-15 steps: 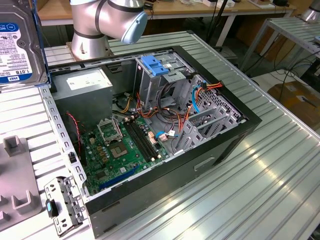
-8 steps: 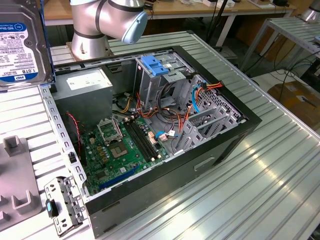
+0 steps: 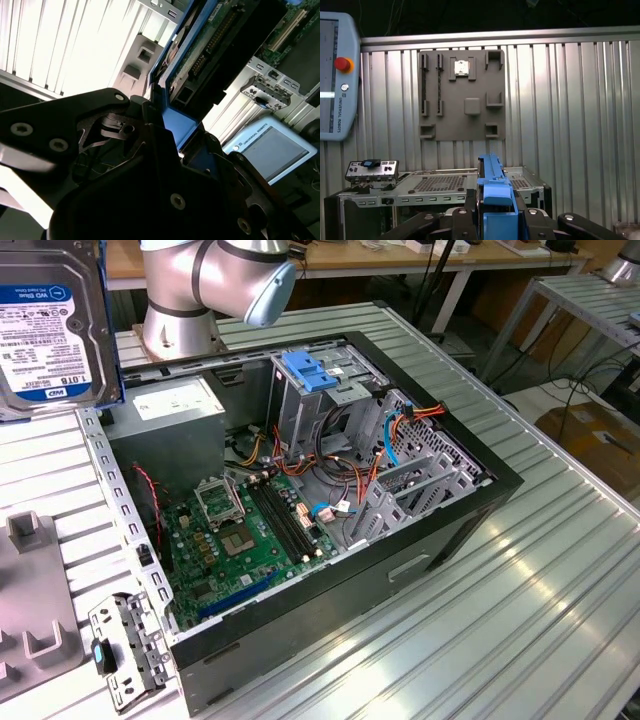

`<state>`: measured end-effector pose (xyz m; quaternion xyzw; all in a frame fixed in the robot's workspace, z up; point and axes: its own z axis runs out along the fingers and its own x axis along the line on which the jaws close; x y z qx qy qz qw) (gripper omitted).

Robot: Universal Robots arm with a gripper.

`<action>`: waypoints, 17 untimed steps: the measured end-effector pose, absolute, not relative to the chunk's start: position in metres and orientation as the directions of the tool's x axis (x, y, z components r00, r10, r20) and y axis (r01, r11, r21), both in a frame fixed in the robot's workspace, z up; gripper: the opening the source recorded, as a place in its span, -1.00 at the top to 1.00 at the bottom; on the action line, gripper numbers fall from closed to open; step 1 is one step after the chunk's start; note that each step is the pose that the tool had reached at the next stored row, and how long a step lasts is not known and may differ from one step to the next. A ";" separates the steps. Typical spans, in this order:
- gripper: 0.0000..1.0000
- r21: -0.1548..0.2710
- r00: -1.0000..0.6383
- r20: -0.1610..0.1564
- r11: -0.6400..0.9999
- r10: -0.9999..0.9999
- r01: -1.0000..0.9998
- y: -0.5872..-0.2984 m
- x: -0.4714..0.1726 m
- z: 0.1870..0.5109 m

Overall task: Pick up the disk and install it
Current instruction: 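Pick up the disk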

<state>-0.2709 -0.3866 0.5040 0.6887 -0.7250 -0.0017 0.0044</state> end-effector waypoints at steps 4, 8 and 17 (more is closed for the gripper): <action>0.25 0.010 -0.051 0.004 0.051 -0.999 -0.999 -0.387 -0.263 0.504; 0.25 0.011 -0.051 0.004 0.051 -0.999 -0.999 -0.387 -0.256 0.504; 0.25 0.014 -0.051 0.004 0.051 -0.999 -0.999 -0.387 -0.242 0.504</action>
